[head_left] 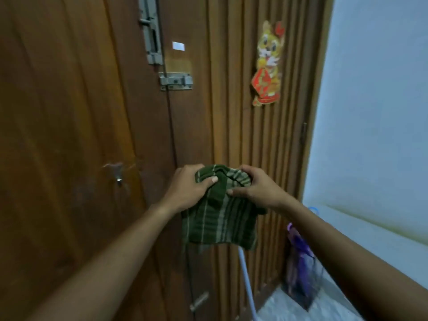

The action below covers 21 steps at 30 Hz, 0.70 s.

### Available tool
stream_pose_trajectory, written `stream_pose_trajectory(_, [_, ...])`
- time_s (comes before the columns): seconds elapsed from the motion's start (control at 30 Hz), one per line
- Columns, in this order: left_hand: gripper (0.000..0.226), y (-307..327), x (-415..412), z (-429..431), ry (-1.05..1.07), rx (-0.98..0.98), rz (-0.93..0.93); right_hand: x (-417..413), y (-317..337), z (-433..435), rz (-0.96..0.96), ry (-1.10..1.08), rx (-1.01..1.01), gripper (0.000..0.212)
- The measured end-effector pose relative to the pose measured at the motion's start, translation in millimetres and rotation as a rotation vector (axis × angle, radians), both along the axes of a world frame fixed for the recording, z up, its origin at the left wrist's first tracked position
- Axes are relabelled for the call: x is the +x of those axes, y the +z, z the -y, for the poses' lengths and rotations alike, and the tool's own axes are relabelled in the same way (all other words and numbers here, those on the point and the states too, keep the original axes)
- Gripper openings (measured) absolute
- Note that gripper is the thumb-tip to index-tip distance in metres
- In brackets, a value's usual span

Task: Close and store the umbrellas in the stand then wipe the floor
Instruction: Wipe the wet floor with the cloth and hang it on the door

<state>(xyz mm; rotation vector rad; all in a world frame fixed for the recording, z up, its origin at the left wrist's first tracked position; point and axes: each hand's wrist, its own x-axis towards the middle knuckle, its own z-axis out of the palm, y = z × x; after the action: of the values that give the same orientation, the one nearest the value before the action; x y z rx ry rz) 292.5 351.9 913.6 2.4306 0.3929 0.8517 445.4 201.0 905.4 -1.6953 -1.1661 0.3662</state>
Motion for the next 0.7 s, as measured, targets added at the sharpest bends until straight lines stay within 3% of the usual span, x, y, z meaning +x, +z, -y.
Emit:
stream_pose_trajectory(0.1, [0.026,-16,43,29,-0.152,0.005,-0.129,40,-10,68,0.102,-0.035,-0.16,0.015])
stream_pose_trajectory(0.23, [0.02,-35,106,77,-0.362,-0.07,-0.337,90,-27,153,0.082,-0.142,-0.308,0.009])
stream_pose_trajectory(0.4, [0.013,-60,191,153,-0.512,-0.08,-0.531,147,-65,244,-0.065,-0.288,-0.359,0.023])
stream_pose_trajectory(0.5, [0.003,-80,236,205,-0.574,-0.231,-0.645,179,-93,295,-0.121,-0.339,-0.366,0.026])
stream_pose_trajectory(0.53, [0.009,-89,252,221,-0.578,-0.269,-0.686,189,-102,312,-0.146,-0.357,-0.367,0.027])
stream_pose_trajectory(0.7, [0.08,-151,327,285,-0.579,-0.242,-0.752,226,-153,387,-0.211,-0.447,-0.412,0.026])
